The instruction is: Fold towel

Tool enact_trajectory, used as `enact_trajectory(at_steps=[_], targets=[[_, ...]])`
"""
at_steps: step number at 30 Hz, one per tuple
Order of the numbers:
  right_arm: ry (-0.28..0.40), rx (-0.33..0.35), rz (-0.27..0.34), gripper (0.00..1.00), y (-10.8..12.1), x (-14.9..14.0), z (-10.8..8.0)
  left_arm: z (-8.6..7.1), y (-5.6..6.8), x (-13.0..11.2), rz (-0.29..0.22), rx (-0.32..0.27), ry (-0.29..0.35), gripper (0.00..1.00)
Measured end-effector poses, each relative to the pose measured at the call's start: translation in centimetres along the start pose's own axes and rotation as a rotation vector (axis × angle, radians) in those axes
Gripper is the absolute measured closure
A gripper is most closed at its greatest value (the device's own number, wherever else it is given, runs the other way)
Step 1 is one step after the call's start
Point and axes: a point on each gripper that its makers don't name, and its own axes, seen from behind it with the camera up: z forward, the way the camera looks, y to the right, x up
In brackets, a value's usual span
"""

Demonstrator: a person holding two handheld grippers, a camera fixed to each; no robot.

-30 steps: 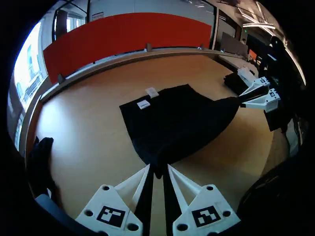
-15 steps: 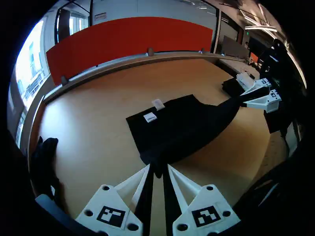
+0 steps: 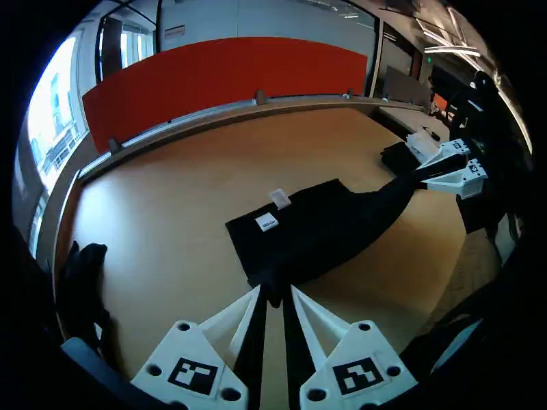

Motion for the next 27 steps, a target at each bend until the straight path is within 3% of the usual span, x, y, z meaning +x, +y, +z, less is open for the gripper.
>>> enact_trajectory(at_steps=[15,27], targets=[[-0.004,0.007,-0.007,0.77,-0.4,0.3,-0.3,-0.5,-0.1,0.6,-0.004,-0.004,0.005,0.84],[-0.036,0.002,0.001,0.77,0.8,-0.3,1.5,1.5,-0.7,1.3,-0.004,-0.003,0.008,0.84]])
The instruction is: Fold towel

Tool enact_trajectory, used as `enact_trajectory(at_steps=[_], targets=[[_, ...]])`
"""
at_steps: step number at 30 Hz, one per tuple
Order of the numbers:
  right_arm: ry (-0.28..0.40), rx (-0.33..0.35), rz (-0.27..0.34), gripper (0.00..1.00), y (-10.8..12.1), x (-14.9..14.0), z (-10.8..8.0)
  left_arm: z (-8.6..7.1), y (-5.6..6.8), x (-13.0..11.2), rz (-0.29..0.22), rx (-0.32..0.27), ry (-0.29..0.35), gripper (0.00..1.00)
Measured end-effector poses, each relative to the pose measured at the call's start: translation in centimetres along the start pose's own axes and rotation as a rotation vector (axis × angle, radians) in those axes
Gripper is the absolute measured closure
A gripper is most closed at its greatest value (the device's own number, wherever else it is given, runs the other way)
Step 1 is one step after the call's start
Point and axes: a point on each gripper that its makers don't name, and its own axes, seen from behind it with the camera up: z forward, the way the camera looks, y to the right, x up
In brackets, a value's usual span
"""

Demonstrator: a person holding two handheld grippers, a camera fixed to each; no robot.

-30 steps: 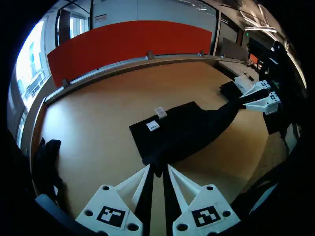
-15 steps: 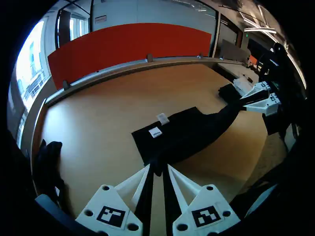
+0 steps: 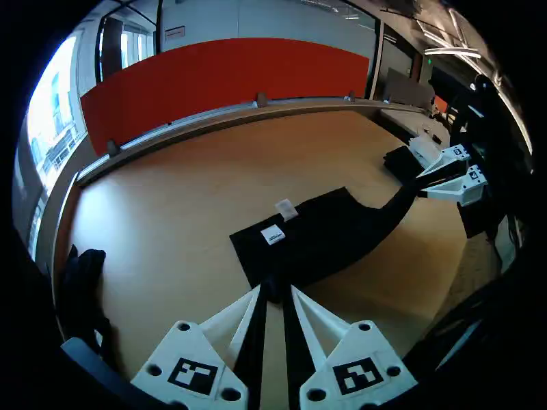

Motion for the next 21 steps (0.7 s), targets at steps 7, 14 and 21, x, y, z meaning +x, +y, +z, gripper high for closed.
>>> enact_trajectory(at_steps=[7,14,21], targets=[[-0.017,-0.004,0.015,0.77,1.4,-0.3,1.7,2.1,-0.7,0.6,-0.007,0.000,-0.001,0.84],[-0.040,-0.003,0.015,0.77,2.5,-0.8,3.0,3.9,-1.2,0.6,0.001,0.002,-0.015,0.84],[-0.061,-0.004,0.017,0.77,3.6,-1.4,4.5,5.8,-1.7,0.4,0.001,0.003,-0.030,0.84]])
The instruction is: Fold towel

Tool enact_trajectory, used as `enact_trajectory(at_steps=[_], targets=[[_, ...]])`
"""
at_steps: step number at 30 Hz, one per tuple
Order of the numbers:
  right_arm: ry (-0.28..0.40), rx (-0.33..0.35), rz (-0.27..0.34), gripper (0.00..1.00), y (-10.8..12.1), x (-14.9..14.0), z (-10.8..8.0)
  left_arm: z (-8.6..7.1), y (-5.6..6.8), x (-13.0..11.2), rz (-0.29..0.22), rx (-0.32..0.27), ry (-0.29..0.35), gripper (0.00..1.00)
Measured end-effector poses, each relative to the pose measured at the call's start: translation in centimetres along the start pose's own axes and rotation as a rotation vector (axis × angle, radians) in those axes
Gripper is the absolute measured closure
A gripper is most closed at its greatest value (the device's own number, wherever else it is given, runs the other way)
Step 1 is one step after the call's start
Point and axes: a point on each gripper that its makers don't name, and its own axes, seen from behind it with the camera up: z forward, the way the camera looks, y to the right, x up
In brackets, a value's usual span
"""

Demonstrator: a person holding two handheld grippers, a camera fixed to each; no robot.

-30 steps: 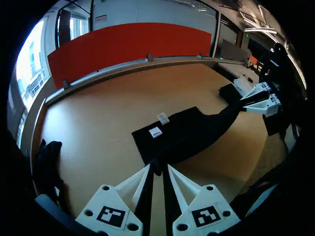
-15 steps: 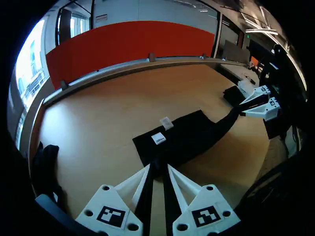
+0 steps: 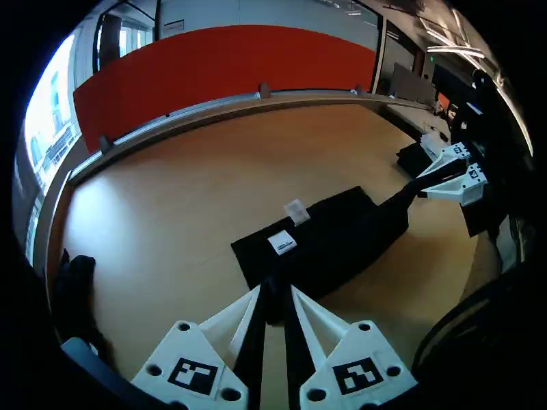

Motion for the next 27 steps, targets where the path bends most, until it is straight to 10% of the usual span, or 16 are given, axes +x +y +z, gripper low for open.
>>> enact_trajectory(at_steps=[27], targets=[[-0.079,-0.019,0.052,0.77,4.0,-2.5,5.9,7.7,-2.4,-1.2,0.017,0.017,-0.057,0.80]])
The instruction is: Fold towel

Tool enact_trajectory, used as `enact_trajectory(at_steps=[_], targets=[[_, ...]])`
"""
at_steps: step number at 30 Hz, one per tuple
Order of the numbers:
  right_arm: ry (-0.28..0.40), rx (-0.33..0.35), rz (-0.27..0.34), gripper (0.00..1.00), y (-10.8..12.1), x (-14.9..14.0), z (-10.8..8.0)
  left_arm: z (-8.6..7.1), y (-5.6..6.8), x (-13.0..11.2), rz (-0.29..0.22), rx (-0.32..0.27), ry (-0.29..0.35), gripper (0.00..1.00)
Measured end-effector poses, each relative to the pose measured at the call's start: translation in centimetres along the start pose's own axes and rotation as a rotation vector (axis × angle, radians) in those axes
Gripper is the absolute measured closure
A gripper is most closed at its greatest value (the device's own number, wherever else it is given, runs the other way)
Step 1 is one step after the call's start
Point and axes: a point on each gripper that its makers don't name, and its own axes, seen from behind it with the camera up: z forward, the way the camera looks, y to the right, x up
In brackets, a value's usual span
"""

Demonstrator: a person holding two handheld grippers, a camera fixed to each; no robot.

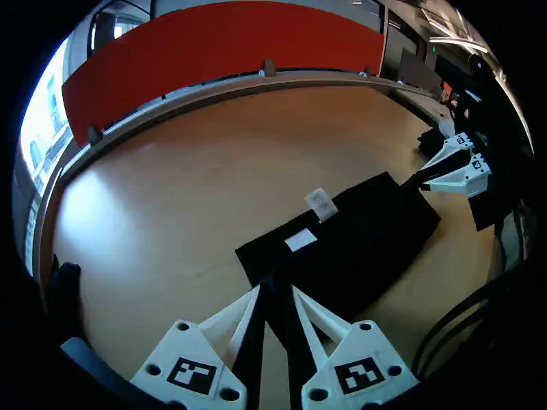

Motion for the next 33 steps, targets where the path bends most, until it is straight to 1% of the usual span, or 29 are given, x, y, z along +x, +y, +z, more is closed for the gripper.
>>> enact_trajectory(at_steps=[1,3,5,8,11,13,15,17,19,23,25,27,29,31,33], targets=[[-0.005,-0.005,0.004,0.77,0.2,-0.1,0.2,0.3,-0.2,0.0,0.001,0.005,0.002,0.77],[-0.014,-0.016,0.011,0.74,0.6,-0.4,0.7,0.8,-0.5,0.1,0.003,0.016,0.005,0.76],[-0.024,-0.027,0.016,0.73,1.0,-0.7,1.0,1.3,-0.8,0.0,0.003,0.028,0.000,0.70],[-0.038,-0.043,0.020,0.67,1.5,-1.0,1.5,2.0,-1.3,-0.2,0.007,0.043,-0.007,0.67],[-0.046,-0.061,0.020,0.57,2.0,-1.2,1.9,2.4,-1.8,-0.3,0.020,0.062,-0.008,0.64],[-0.049,-0.073,0.020,0.52,2.3,-1.3,2.0,2.6,-2.2,-0.3,0.029,0.075,-0.008,0.63],[-0.050,-0.084,0.020,0.47,2.6,-1.3,2.2,2.7,-2.4,-0.2,0.038,0.086,-0.007,0.61],[-0.051,-0.095,0.021,0.38,3.0,-1.3,2.2,2.6,-2.6,-0.1,0.042,0.092,-0.005,0.59],[-0.050,-0.108,0.020,0.36,3.3,-1.2,2.2,2.6,-2.8,0.0,0.044,0.098,-0.004,0.56],[-0.043,-0.139,0.017,0.25,4.2,-1.0,2.2,2.5,-3.2,0.3,0.041,0.111,-0.002,0.52],[-0.039,-0.157,0.016,0.18,4.7,-0.8,2.1,2.5,-3.5,0.5,0.038,0.120,0.000,0.28],[-0.035,-0.174,0.015,0.12,5.2,-0.6,2.1,2.4,-3.8,0.6,0.036,0.130,0.003,0.18],[-0.029,-0.180,0.013,0.12,5.4,-0.5,2.0,2.3,-4.1,0.8,0.034,0.138,0.007,0.11],[-0.022,-0.185,0.013,0.06,5.5,-0.3,1.9,2.2,-4.3,1.0,0.032,0.144,0.012,0.05],[-0.014,-0.188,0.014,0.00,5.6,-0.1,1.8,2.1,-4.5,1.1,0.030,0.148,0.016,0.05]])
